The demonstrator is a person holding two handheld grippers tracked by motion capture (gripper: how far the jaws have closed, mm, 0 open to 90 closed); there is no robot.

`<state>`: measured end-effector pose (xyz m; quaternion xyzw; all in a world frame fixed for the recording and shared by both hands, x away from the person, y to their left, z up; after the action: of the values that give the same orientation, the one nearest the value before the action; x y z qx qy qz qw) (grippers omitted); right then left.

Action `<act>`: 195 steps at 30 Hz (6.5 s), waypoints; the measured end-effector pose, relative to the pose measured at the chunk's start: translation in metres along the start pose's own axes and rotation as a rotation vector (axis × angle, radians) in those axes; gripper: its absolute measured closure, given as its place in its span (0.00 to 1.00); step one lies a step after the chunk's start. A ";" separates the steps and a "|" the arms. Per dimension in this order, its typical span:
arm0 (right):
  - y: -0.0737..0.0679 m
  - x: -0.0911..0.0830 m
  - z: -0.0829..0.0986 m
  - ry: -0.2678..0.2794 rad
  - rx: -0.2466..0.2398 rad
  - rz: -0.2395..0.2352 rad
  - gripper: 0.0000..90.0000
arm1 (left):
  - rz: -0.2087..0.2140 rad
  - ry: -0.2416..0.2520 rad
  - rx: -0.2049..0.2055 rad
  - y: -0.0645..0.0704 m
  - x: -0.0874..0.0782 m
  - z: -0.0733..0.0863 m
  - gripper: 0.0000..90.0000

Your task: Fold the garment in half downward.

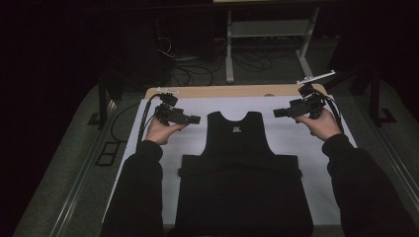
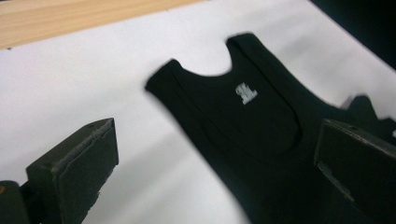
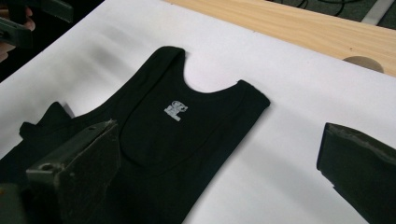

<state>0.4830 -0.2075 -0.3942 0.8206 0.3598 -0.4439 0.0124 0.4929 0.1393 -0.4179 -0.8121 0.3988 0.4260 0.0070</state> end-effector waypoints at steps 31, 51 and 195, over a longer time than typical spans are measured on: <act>0.030 0.070 0.012 -0.076 0.053 0.035 0.01 | -0.013 0.028 -0.062 -0.013 0.047 -0.001 0.00; 0.027 0.106 0.017 -0.109 0.094 0.055 0.12 | -0.023 0.007 -0.107 -0.009 0.083 0.005 0.00; -0.076 0.009 0.035 0.126 -0.078 -0.052 0.94 | -0.039 0.133 0.031 0.091 -0.005 0.012 0.96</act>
<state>0.4153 -0.1577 -0.3997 0.8362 0.3980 -0.3773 0.0104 0.4236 0.0849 -0.3924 -0.8461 0.3889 0.3645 0.0014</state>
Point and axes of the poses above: each handheld gripper's, and its own axes: x roughly forward along the jaws, z roughly out of its underside, y roughly to its right, the point moved 8 cm from there along x, roughly forward along the jaws, and after that the axes turned 7 degrees about -y, right-handed, at the moved point
